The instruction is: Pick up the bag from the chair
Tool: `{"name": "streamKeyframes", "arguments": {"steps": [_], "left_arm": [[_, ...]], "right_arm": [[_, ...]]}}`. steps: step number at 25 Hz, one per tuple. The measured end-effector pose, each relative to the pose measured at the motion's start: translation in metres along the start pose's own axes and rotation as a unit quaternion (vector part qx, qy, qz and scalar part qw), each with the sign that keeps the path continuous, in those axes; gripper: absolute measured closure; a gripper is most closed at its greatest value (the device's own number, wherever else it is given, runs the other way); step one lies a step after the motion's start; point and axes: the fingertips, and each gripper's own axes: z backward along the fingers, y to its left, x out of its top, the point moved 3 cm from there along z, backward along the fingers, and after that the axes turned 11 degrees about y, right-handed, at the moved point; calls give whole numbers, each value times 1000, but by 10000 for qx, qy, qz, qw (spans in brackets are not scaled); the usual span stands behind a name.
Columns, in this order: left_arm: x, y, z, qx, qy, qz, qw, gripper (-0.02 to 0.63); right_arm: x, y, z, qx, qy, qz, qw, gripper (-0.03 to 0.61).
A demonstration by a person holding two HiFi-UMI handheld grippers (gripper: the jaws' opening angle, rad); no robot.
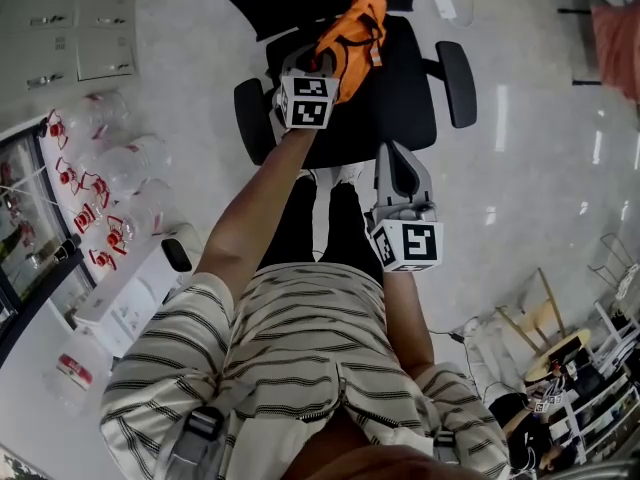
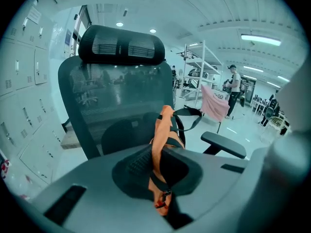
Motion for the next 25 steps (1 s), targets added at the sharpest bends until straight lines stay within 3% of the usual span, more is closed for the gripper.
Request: {"name": "streamKeyframes", "arguments": {"steps": [14,25], "left_arm": [[26,-20,41,-196,-327,8,9993,583],[26,-32,60,-282,-375,56,9989,583]], "right_arm": [[0,6,16,10,-68,11,10000,560],[8,5,28,-75,-199,38,9998,560]]}}
